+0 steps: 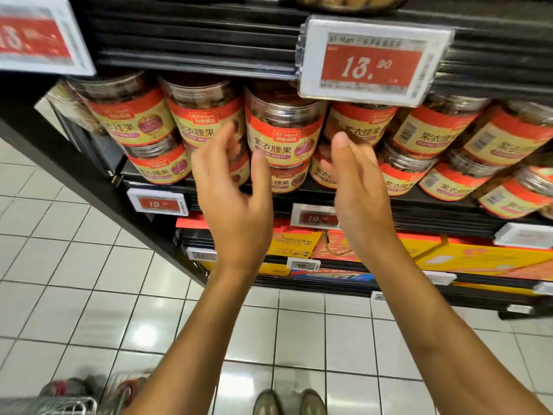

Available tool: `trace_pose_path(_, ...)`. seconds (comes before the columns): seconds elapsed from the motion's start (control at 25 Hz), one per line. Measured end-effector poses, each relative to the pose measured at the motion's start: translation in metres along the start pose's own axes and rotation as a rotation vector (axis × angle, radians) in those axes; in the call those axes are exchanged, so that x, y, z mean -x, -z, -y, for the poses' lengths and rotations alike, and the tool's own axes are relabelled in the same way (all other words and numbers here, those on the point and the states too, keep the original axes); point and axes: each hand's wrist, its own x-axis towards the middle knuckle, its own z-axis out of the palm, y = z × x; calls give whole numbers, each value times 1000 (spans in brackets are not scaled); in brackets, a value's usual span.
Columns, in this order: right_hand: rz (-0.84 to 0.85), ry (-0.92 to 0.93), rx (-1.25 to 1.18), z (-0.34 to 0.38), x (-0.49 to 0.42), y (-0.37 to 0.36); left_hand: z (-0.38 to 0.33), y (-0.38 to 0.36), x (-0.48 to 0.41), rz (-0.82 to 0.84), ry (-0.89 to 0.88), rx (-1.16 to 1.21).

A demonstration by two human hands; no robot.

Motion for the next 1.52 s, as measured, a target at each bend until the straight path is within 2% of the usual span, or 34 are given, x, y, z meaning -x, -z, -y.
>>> trace_pose_path(0.04, -18, 6, -20, -4, 3, 0, 2, 1, 7, -17, -62, -24)
trace_pose_path(0.12, -27, 12, -32, -7, 4, -2, 6, -1, 14, 52, -124, -45)
trace_pose_path(0.32, -42, 1, 51, -12, -4, -5, 4, -1, 6, 165, -51, -64)
trace_pose_path(0.4, -41, -23, 63, -7, 1, 1, -6, 11, 9, 197, 12, -71)
trace_pose_path(0.52, -3, -84, 102, 12, 19, 5, -31, 39, 15, 155, 197, -24)
trace_pose_path(0.68, 227, -90, 152, 57, 59, -7, -87, 111, 34, 142, 425, 200)
trace_pose_path(0.88, 608, -39, 21, 125, 130, -72, -144, 238, 114, -237, 540, 165)
trace_pose_path(1.04, 964, 23, -70, 175, 223, -153, -158, 345, 206, -594, 677, 110)
trace_pose_path(1.28, 1389, 123, -109, 215, 388, -279, -162, 512, 321, -1074, 714, 69)
trace_pose_path(1.36, 1456, 105, -96, 217, 445, -323, -154, 571, 351, -1155, 729, 83)
trace_pose_path(1.52, 1546, -68, 9, 201, 534, -399, -126, 670, 398, -1199, 852, 31)
